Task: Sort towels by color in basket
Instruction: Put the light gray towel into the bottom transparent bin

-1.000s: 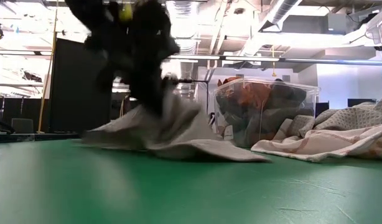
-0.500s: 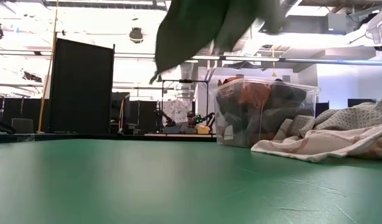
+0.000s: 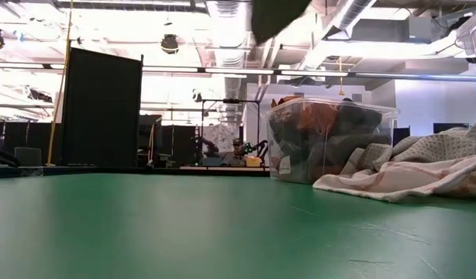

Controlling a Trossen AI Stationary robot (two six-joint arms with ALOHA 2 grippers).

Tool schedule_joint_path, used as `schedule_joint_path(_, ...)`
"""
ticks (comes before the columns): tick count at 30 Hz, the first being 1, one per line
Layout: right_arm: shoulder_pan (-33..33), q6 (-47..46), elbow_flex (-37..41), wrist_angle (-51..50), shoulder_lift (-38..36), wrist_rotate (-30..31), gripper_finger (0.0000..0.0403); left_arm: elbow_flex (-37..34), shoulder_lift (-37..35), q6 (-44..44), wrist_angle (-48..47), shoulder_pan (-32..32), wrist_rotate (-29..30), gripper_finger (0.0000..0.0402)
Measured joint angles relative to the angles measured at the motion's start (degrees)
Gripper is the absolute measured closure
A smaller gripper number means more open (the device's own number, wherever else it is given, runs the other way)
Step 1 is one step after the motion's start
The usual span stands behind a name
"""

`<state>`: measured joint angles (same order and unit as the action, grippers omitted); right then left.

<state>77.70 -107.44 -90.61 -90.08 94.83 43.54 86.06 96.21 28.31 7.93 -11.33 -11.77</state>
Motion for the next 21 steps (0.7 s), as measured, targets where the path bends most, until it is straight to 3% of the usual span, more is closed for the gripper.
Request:
schedule_joint_path(6, -0.6, -1.5, 0.1, 0.1, 0.1, -2.8, 0.0108, 7.2, 8.1, 0.0, 1.7, 0.1, -0.9, 0.0375)
schedule_joint_path(17, -0.7, -2.3, 0.1, 0.1, 0.1, -18.1, 0.011, 19.5, 23.4, -1.2, 1.7, 0.1, -5.0, 0.0375)
schedule_joint_path(21, -0.2, -2.2, 0.1, 0.1, 0.1, -19.7, 0.011, 22.6, 27.5, -1.2, 1.8, 0.1, -6.0, 0.0375)
